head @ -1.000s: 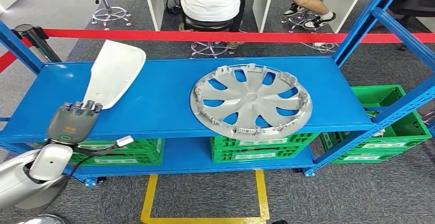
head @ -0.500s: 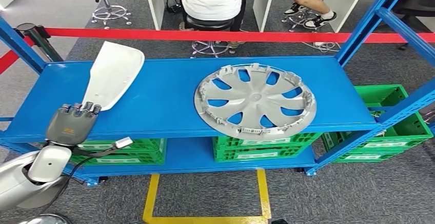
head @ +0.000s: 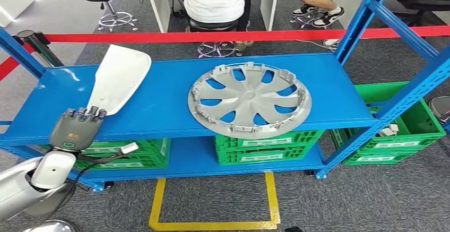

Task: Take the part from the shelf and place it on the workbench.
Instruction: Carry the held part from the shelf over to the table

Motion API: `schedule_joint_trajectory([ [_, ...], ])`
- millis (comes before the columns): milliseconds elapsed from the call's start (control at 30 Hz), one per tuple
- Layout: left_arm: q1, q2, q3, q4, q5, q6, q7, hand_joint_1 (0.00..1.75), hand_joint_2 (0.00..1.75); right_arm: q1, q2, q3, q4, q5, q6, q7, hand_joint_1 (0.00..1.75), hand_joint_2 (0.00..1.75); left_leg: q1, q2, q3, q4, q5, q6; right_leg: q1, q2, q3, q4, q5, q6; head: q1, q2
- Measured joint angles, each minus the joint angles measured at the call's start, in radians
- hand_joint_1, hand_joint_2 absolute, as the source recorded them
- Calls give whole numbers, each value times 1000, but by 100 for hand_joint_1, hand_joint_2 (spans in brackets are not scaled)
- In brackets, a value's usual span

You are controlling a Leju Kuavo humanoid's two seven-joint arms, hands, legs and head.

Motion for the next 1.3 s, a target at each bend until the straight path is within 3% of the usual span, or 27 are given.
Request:
schedule_joint_trajectory([
  [100,0,-1,-1,5,0,0,0,175,175,0,0,0,0,0,1,0,0,0,1,1,-61,175,-123,-10,1,-1,-31,-1,24,-12,-2,0],
  [133,0,-2,-1,7,0,0,0,175,175,0,0,0,0,0,2,0,0,0,1,1,-70,221,-142,-11,2,-1,-42,-1,32,-12,-2,0],
  [167,1,-2,-2,9,0,0,0,175,175,0,0,0,0,0,2,0,0,0,2,1,-66,239,-141,-12,3,-2,-53,-1,41,-11,-2,0],
  [233,2,-3,-2,12,0,1,0,175,175,0,0,0,0,1,3,-1,0,0,4,1,-9,182,-100,-12,3,-2,-74,0,58,-7,-2,0],
  [333,4,1,5,12,0,7,0,175,175,-2,-1,0,0,5,2,-8,0,0,5,-1,113,2,-75,-7,5,0,-95,1,81,7,-2,0],
  [367,8,4,9,12,0,10,0,175,175,-2,-2,1,0,7,2,-11,0,0,2,-2,127,-27,-79,-2,6,1,-99,0,90,13,-2,0],
  [433,22,12,21,11,0,13,0,175,175,1,-2,2,0,10,1,-16,0,0,-5,-1,119,-39,-71,16,1,1,-105,-7,109,26,-1,0],
  [467,31,18,28,9,0,13,0,175,175,5,-2,3,0,11,0,-18,0,0,-6,1,113,-41,-63,25,-2,0,-112,-5,105,30,-1,0],
  [500,40,25,34,5,0,12,0,175,175,8,-1,5,0,11,-2,-19,0,0,-6,3,105,-42,-54,34,-3,-1,-121,11,83,34,1,0],
  [567,59,41,50,-7,0,9,0,175,175,11,-1,8,0,12,-5,-23,0,0,-6,5,89,-43,-38,47,-2,-4,-148,92,-2,36,3,0],
  [633,70,48,60,-14,0,8,0,175,175,11,0,9,0,12,-6,-25,0,0,-7,6,80,-43,-30,50,0,-4,-162,153,-56,37,3,0],
  [733,78,52,66,-18,0,7,0,175,175,10,0,9,0,12,-7,-26,0,0,-9,6,73,-43,-25,51,0,-4,-171,195,-78,36,3,0],
  [767,95,61,78,-27,0,5,0,175,175,9,0,10,0,9,-9,-27,0,0,-10,6,57,-42,-12,50,3,-4,-150,209,-72,32,3,0],
  [833,139,86,112,-49,0,1,0,175,175,5,0,11,0,0,-15,-32,0,0,-14,7,18,-40,20,44,13,-4,-44,139,-61,20,3,0],
  [867,158,100,129,-60,0,-1,0,175,175,2,0,11,0,-4,-19,-34,0,0,-15,7,3,-39,36,39,19,-3,20,68,-49,13,2,0],
  [900,166,107,140,-66,0,-1,0,175,175,1,0,11,0,-5,-20,-36,0,0,-14,7,-3,-39,46,32,22,-2,53,12,-56,10,2,0],
  [933,171,113,147,-72,0,-2,0,175,175,0,1,11,0,-5,-21,-37,0,0,-12,7,-5,-40,55,26,25,-2,60,-8,-63,6,2,0],
  [1000,182,123,158,-81,0,-2,0,175,175,0,2,11,0,-6,-22,-38,0,0,-9,7,-9,-42,64,13,26,-2,49,-14,-49,-5,4,0],
  [1033,188,128,162,-84,0,-3,0,175,175,1,2,11,0,-6,-22,-38,0,0,-8,7,-15,-33,48,7,25,-4,44,-17,-39,-13,3,0],
  [1100,198,137,171,-90,0,-4,0,175,175,1,4,11,0,-7,-21,-40,0,0,-5,7,-42,41,-38,-5,21,-6,26,-22,-13,-24,0,0],
  [1167,210,145,180,-99,0,-6,0,175,175,1,5,11,0,-7,-18,-42,0,0,-3,7,-74,170,-126,-15,21,-6,-3,-21,11,-28,-1,0],
  [1200,217,147,183,-103,0,-6,0,175,175,1,6,11,0,-7,-17,-42,0,0,-1,7,-78,219,-137,-18,21,-6,-18,-21,22,-27,-1,0],
  [1233,225,150,187,-107,0,-6,0,175,175,2,7,11,0,-7,-17,-42,0,0,1,7,-70,239,-126,-20,21,-6,-33,-20,33,-25,-2,0],
  [1300,237,157,197,-115,0,-6,0,175,175,2,8,12,0,-5,-16,-42,0,0,8,7,-2,181,-78,-25,21,-6,-60,-19,56,-20,-2,0],
])
